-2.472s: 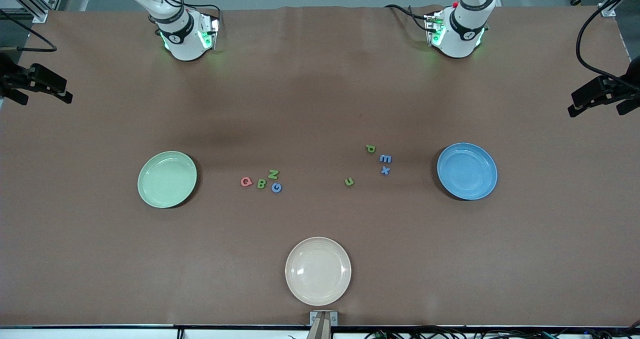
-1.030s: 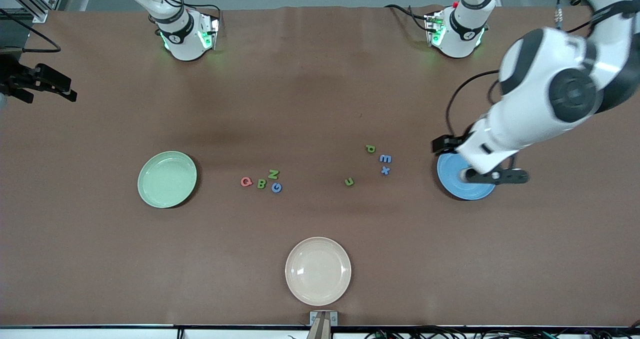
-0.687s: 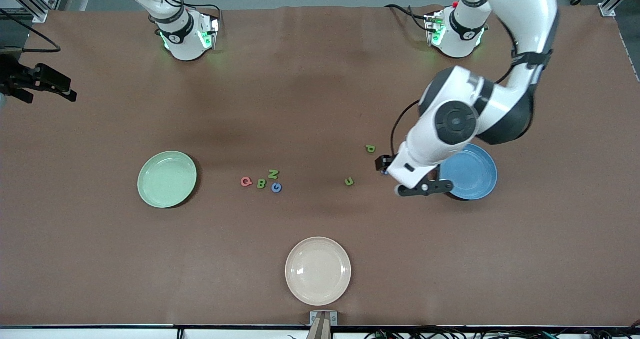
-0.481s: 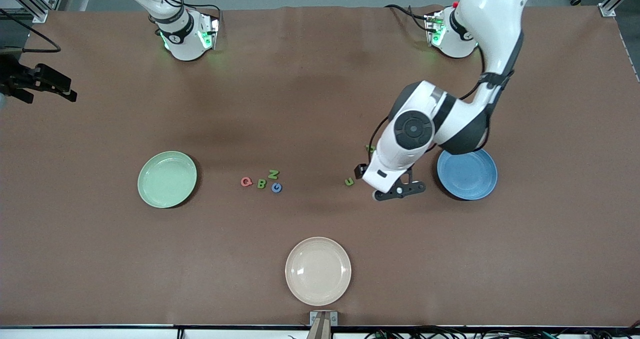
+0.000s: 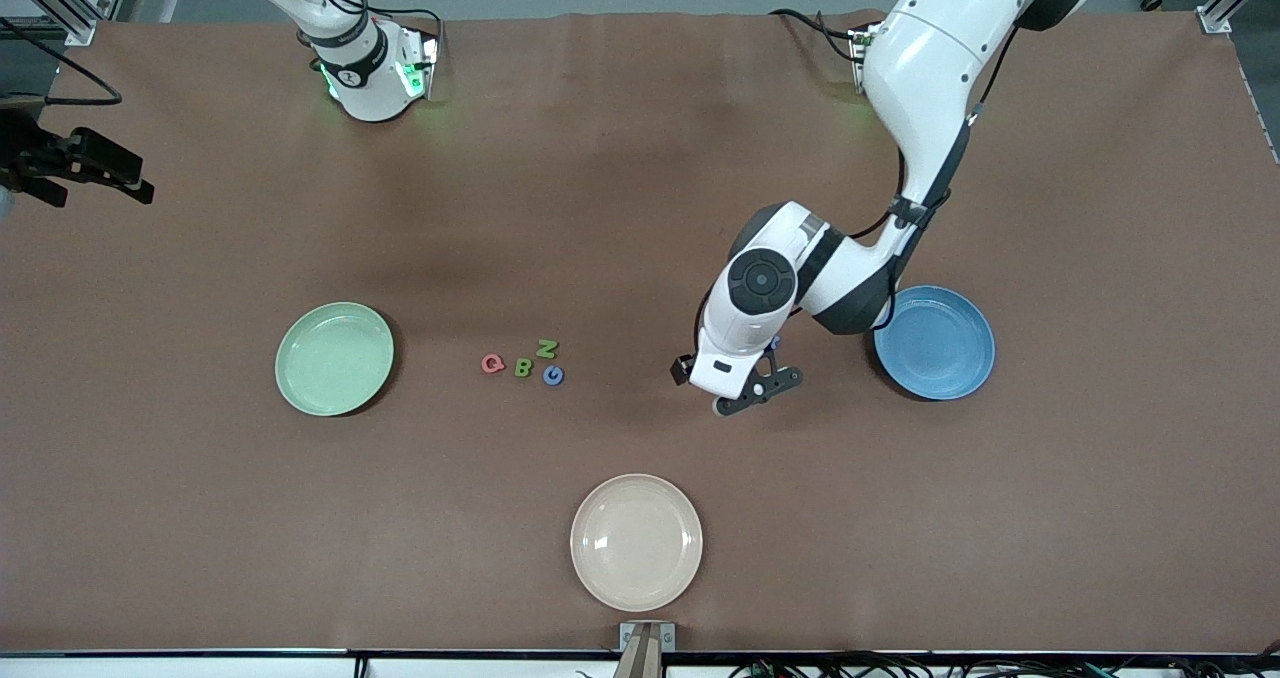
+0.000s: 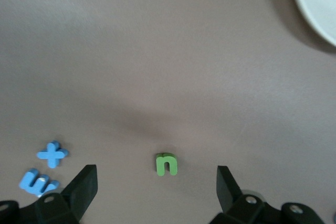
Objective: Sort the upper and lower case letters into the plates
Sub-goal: 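Reach the left gripper toward the green lowercase n, then grasp the green n with the left gripper while the right gripper reaches the Q, then place the n in the blue plate while the right gripper grasps the Q, then grasp the blue e with the left gripper while the right gripper places the Q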
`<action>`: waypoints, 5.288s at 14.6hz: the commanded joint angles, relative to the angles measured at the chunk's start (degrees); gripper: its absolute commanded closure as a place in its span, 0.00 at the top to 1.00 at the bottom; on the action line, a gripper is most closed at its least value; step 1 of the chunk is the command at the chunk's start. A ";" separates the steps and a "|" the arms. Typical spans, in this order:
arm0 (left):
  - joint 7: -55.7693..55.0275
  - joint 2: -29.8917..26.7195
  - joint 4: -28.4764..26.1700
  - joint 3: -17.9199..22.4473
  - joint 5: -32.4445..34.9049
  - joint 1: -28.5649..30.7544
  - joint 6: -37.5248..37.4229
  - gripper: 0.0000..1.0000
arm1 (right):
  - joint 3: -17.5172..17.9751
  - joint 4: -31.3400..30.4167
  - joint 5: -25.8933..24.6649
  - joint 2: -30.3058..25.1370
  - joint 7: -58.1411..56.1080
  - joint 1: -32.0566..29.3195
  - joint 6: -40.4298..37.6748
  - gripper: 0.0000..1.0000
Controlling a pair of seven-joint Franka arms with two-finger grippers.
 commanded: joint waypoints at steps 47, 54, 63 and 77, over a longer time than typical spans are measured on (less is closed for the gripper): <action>45.85 -29.46 -38.77 1.38 1.94 23.01 3.73 0.13 | 0.42 -19.05 1.10 26.76 89.55 21.15 48.47 0.99; 58.95 -26.57 -44.05 1.55 2.64 28.72 13.41 0.13 | 0.34 -8.47 1.01 39.88 100.21 26.08 49.34 0.95; 61.16 -21.47 -45.55 1.56 8.70 32.50 20.18 0.16 | 0.34 -9.09 1.10 42.52 101.53 28.46 50.66 0.81; 55.83 -26.91 -42.13 -5.11 8.97 32.42 12.56 1.00 | 0.16 -9.00 0.57 40.43 97.86 25.83 47.69 0.00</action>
